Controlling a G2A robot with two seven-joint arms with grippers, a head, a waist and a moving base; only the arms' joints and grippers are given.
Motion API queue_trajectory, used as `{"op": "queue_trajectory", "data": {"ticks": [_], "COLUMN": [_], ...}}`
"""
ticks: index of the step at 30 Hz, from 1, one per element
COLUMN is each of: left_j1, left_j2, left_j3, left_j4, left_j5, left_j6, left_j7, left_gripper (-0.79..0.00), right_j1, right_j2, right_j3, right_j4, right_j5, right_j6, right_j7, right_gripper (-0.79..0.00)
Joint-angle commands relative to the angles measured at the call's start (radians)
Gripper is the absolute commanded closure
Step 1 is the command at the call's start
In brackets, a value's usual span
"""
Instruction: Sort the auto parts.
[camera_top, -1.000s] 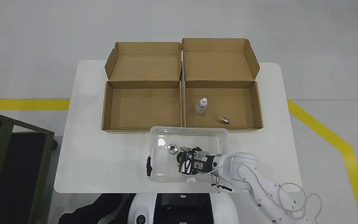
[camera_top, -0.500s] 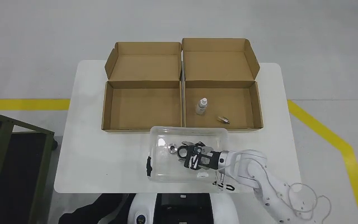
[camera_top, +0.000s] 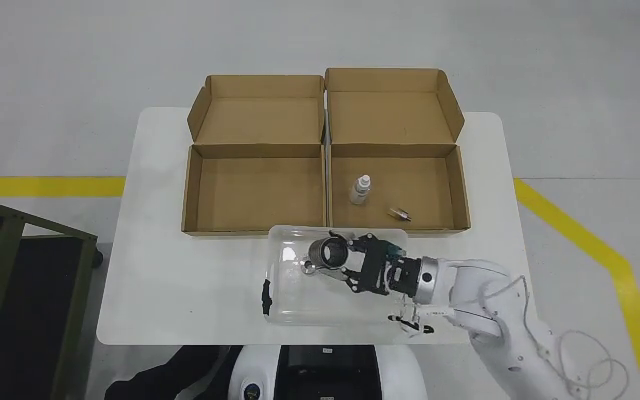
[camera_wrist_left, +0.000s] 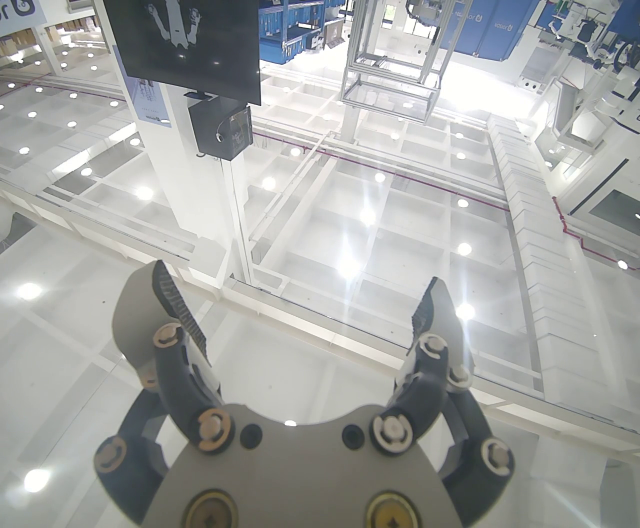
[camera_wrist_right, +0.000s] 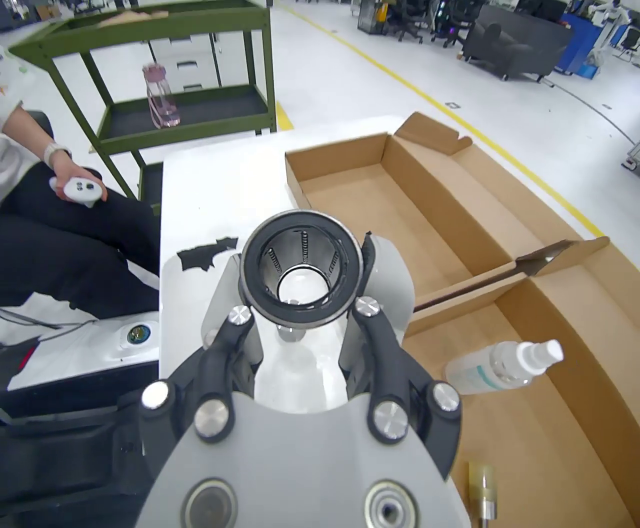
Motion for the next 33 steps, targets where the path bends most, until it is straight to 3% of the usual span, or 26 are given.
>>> {"op": "queue_trajectory", "data": {"ticks": [1, 17, 25, 33], "left_j1": [0.0, 0.0, 0.0, 0.0], "left_j2": [0.0, 0.0, 0.0, 0.0], "left_j3": [0.0, 0.0, 0.0, 0.0], "left_j4": [0.0, 0.0, 0.0, 0.0], "left_j5": [0.0, 0.0, 0.0, 0.0], "left_j6": [0.0, 0.0, 0.0, 0.0], "left_j7": [0.0, 0.0, 0.0, 0.0], "left_gripper": [-0.785, -0.785, -0.785, -0.785], "right_j1": [0.01, 0.172, 0.192, 0.191], "right_j2": [-0.002, -0.034, -0.045, -0.048], "right_j3": [0.0, 0.013, 0.047, 0.089], "right_j4": [-0.01, 0.001, 0.015, 0.024], "right_j5": [0.04, 0.267, 0.458, 0.482], "right_j6": [0.007, 0.137, 0.089, 0.095], "right_j7": [-0.015, -0.146, -0.279, -0.287], "right_gripper": [0.0, 0.0, 0.0, 0.0]}}
